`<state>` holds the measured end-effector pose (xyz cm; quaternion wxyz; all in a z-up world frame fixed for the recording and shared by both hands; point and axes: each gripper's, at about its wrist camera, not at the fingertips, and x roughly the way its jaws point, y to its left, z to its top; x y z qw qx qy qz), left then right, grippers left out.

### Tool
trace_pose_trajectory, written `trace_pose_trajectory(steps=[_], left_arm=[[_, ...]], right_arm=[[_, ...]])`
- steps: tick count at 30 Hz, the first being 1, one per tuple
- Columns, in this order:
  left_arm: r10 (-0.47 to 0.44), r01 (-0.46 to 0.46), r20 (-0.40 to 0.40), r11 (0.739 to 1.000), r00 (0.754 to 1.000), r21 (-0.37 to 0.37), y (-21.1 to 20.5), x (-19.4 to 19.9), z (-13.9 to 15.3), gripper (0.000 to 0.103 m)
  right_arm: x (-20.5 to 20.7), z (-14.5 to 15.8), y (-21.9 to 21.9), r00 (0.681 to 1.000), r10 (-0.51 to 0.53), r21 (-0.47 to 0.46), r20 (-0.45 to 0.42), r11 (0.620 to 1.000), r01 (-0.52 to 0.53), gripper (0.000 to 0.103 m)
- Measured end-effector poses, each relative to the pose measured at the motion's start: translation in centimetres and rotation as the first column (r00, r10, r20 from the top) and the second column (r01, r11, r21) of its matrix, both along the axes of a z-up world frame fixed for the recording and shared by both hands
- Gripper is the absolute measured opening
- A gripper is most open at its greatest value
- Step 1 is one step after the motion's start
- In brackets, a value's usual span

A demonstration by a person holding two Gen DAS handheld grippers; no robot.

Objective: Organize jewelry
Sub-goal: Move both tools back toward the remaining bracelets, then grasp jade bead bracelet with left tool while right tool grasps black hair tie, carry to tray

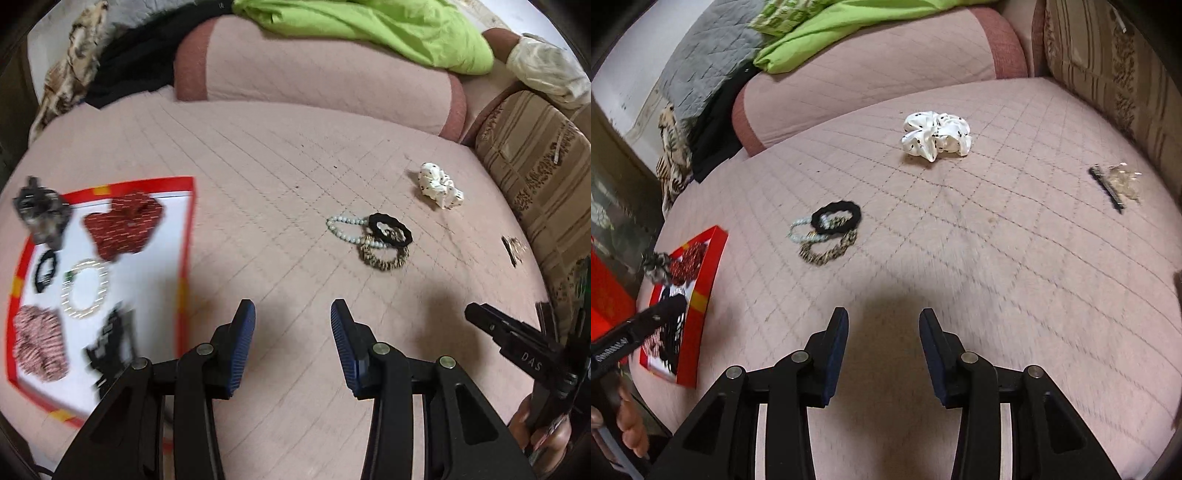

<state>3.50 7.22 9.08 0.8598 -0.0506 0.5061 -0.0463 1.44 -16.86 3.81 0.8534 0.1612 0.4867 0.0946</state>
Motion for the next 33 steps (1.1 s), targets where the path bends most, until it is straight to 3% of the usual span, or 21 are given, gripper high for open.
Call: trace_pose_trajectory(steps=[11, 16, 19, 24, 29, 33], left_arm=[[0.007, -0.006, -0.07, 1.0, 0.998, 0.026, -3.4, 9.5, -5.4, 0.041], [-0.003, 0.006, -0.062, 0.999, 0.998, 0.049, -4.4, 12.0, -7.0, 0.041], [-0.032, 0.038, -0.049, 0.994, 0.998, 0.106, -5.1, 12.5, -7.2, 0.04], [-0.034, 0.041, -0.045, 0.987, 0.998, 0.157, -3.5, 11.7, -7.0, 0.018], [-0.012, 0.019, -0.062, 0.993, 0.998, 0.118, -1.1, 9.6, -6.8, 0.017], [-0.01, 0.017, -0.047, 0.989, 0.999, 0.145, -1.6, 9.2, -6.9, 0.017]], right_arm=[[9.8, -1.8, 2.5, 0.998, 0.062, -0.003, 0.008, 0.998, -0.062, 0.044], [12.5, -3.3, 4.9, 0.994, 0.108, -0.076, -0.018, 0.991, -0.109, 0.044], [12.9, -3.4, 5.5, 0.994, 0.11, -0.16, -0.019, 0.981, -0.112, 0.041], [11.9, -3.5, 3.2, 0.997, 0.072, -0.253, -0.037, 0.964, -0.079, 0.039], [9.4, -3.4, 0.1, 0.998, 0.043, -0.272, -0.046, 0.961, -0.054, 0.039], [8.3, -3.4, -0.2, 0.998, 0.052, -0.281, -0.033, 0.958, -0.059, 0.041]])
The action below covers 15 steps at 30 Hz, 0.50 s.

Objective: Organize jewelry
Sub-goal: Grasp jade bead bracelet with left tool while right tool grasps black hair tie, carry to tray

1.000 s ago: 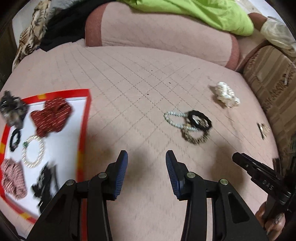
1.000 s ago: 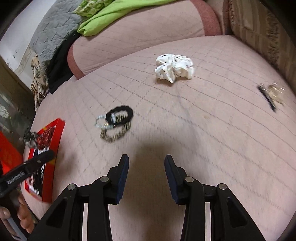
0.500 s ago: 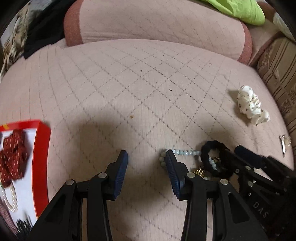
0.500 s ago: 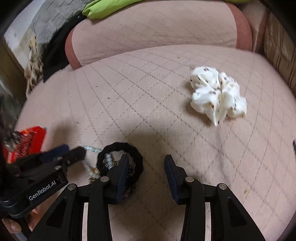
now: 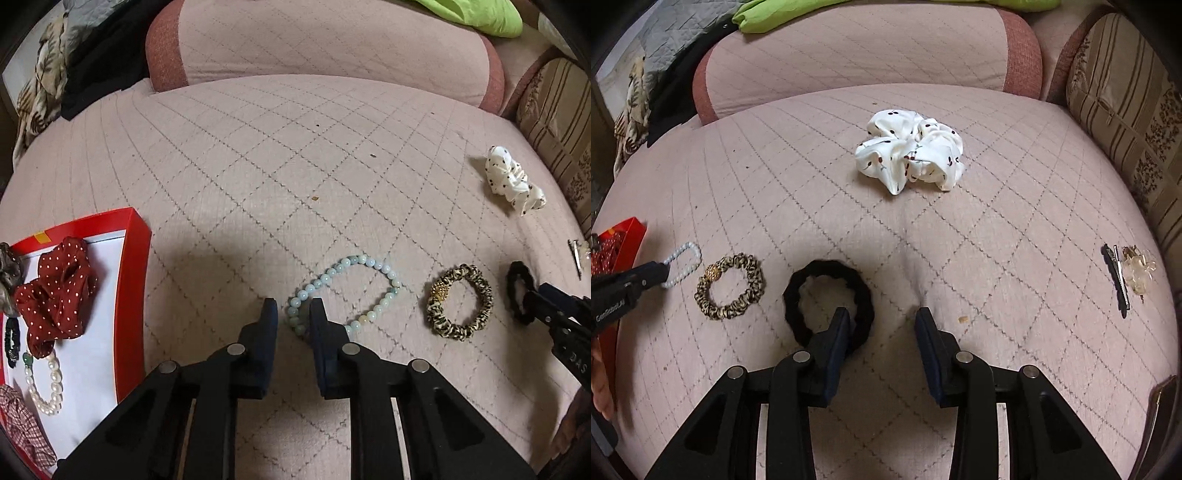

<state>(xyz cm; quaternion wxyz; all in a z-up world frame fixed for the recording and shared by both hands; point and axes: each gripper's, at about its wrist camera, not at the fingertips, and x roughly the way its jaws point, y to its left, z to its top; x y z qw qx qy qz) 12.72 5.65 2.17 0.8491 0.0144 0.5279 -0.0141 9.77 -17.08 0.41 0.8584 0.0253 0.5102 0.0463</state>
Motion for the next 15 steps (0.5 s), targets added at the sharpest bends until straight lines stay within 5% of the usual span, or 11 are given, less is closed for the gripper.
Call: trace_pose_trajectory(steps=[5, 6, 7, 8, 15], left_arm=[[0.019, -0.02, 0.016, 0.999, 1.0, 0.03, -1.0, 0.4, -0.1, 0.015], [0.013, -0.013, 0.021, 0.999, 1.0, 0.033, -1.2, 0.3, 0.0, 0.006], [0.001, -0.001, 0.016, 1.0, 1.0, 0.017, -1.4, 0.1, 0.1, 0.005], [-0.004, 0.004, 0.013, 1.0, 1.0, -0.001, -1.5, -0.1, 0.3, 0.005], [-0.033, 0.042, 0.077, 0.992, 0.996, -0.119, -1.5, -4.0, 5.1, 0.005]], right_arm=[[0.0, -0.3, 1.3, 1.0, -0.001, -0.044, 0.021, 0.999, 0.002, 0.041], [-0.1, -0.3, 1.6, 1.0, 0.002, -0.052, 0.03, 0.999, 0.0, 0.031], [-0.2, -0.2, 1.9, 0.999, 0.008, -0.047, 0.038, 0.999, -0.006, 0.016], [-0.2, -0.1, 2.0, 0.999, 0.01, -0.039, 0.043, 0.999, -0.009, 0.012], [-1.9, 2.0, 0.9, 0.997, -0.016, 0.125, 0.071, 0.992, 0.007, 0.01]])
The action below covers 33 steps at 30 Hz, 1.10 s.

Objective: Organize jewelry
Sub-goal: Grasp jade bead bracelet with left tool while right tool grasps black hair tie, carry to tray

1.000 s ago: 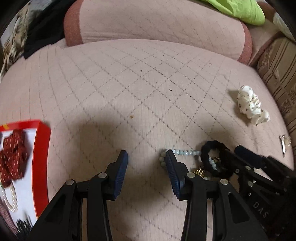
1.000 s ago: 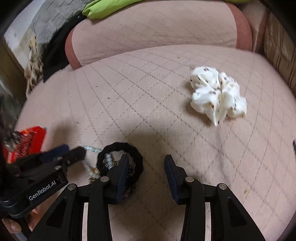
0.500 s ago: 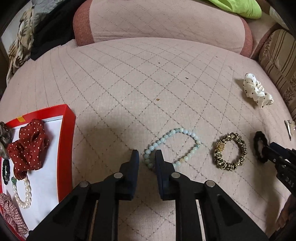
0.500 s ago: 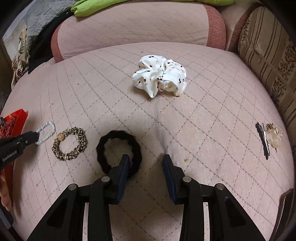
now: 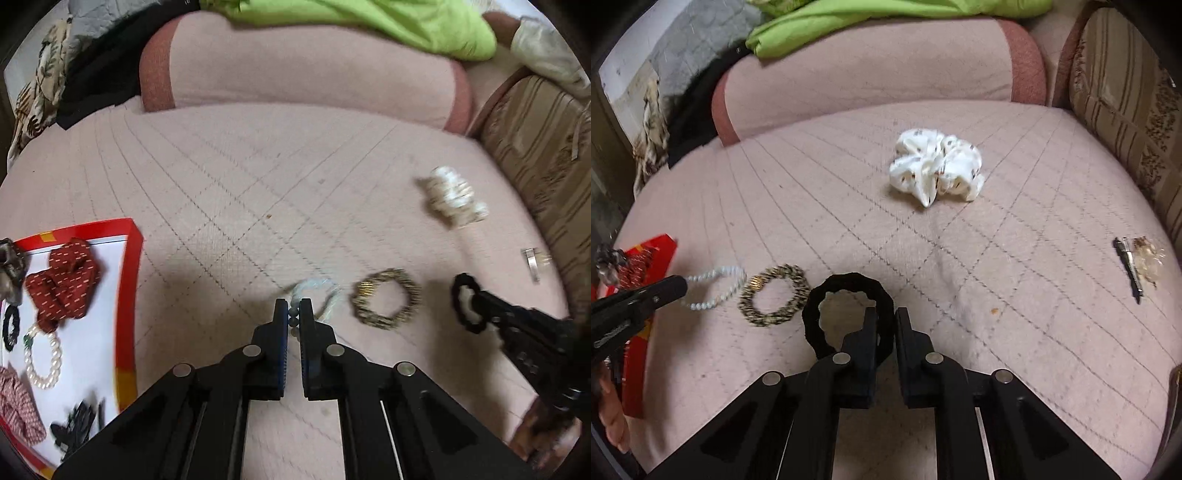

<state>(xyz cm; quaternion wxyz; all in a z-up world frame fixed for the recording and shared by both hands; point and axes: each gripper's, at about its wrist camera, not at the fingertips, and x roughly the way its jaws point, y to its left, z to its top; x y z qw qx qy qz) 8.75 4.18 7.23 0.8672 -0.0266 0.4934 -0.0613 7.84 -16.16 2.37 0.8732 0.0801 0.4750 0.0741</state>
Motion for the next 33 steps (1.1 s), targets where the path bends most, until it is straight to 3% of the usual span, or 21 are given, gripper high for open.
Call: trace_pose_trajectory(steps=[5, 11, 17, 24, 33], left_arm=[[-0.005, 0.008, 0.044, 0.998, 0.999, -0.067, 1.2, -3.6, 4.3, 0.005], [0.051, -0.036, 0.089, 0.986, 0.995, -0.16, 5.7, -8.3, 8.8, 0.005], [0.149, -0.129, 0.098, 0.974, 0.984, -0.189, 11.2, -11.5, 10.7, 0.005], [0.266, -0.253, 0.079, 0.956, 0.961, -0.151, 17.7, -14.6, 9.8, 0.005], [0.364, -0.362, -0.023, 0.917, 0.931, -0.166, 23.7, -16.5, 5.0, 0.005]], right_arm=[[-2.3, 3.5, 0.0, 0.999, 0.01, 0.06, 0.052, 0.998, -0.013, 0.01], [-4.8, 6.6, 2.2, 0.995, 0.062, 0.116, 0.074, 0.991, -0.071, 0.01], [-7.0, 8.2, 6.8, 0.985, 0.142, 0.131, 0.094, 0.979, -0.154, 0.01], [-9.3, 9.6, 12.9, 0.957, 0.267, 0.144, 0.11, 0.949, -0.281, 0.01], [-10.8, 9.3, 21.7, 0.897, 0.437, 0.241, 0.064, 0.866, -0.439, 0.01]])
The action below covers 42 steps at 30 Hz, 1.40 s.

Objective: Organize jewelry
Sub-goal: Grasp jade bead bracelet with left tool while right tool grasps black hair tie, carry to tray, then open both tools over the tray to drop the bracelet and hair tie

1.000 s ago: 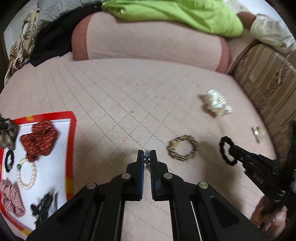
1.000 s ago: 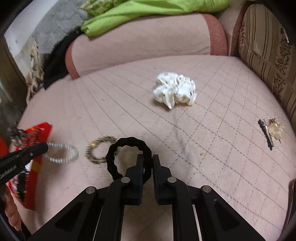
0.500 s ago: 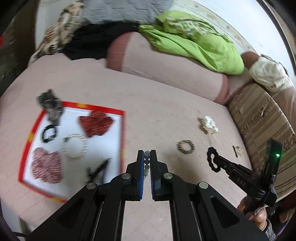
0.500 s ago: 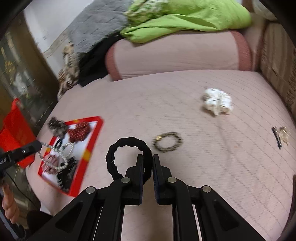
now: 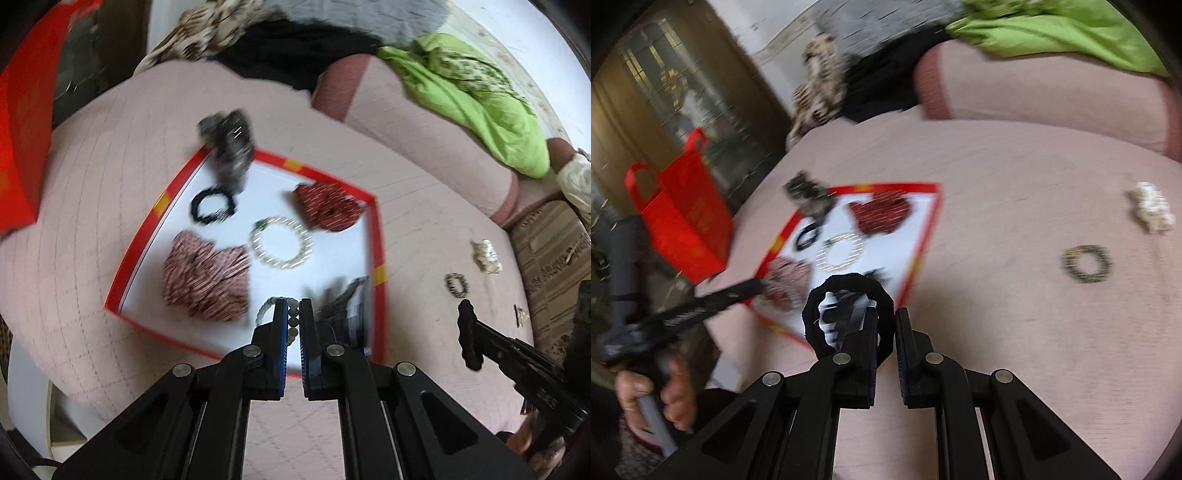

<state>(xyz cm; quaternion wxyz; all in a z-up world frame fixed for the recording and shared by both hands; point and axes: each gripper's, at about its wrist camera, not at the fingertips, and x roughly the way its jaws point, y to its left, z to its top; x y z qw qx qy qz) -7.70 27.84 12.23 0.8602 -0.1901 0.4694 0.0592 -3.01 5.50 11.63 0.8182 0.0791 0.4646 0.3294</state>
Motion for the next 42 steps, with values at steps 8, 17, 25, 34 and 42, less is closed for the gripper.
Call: trace_pose_trajectory(steps=[8, 17, 25, 34, 42], left_arm=[[0.074, -0.074, -0.074, 0.997, 0.994, 0.006, 3.2, -0.3, -4.3, 0.005], [0.077, -0.076, -0.061, 0.997, 0.995, 0.019, 4.4, 0.0, -5.7, 0.005], [0.034, -0.033, -0.043, 0.999, 0.998, 0.042, 3.4, 0.6, -6.1, 0.006], [0.036, -0.037, 0.029, 0.999, 0.999, 0.033, 3.3, -0.3, -5.3, 0.006], [0.027, -0.038, 0.121, 0.995, 0.992, 0.088, 2.3, -1.5, -3.7, 0.034]], right_arm=[[-1.2, -1.8, 8.6, 0.987, 0.161, -0.036, -0.012, 0.986, -0.161, 0.011], [0.2, -6.0, 12.9, 0.979, 0.185, -0.095, -0.083, 0.977, -0.193, 0.011], [1.5, -6.1, 12.9, 0.989, 0.145, -0.234, 0.008, 0.962, -0.139, 0.011], [1.4, -5.8, 12.8, 0.991, 0.131, -0.246, 0.03, 0.962, -0.12, 0.022], [0.2, -4.5, 12.1, 0.991, 0.125, -0.224, 0.054, 0.968, -0.11, 0.037]])
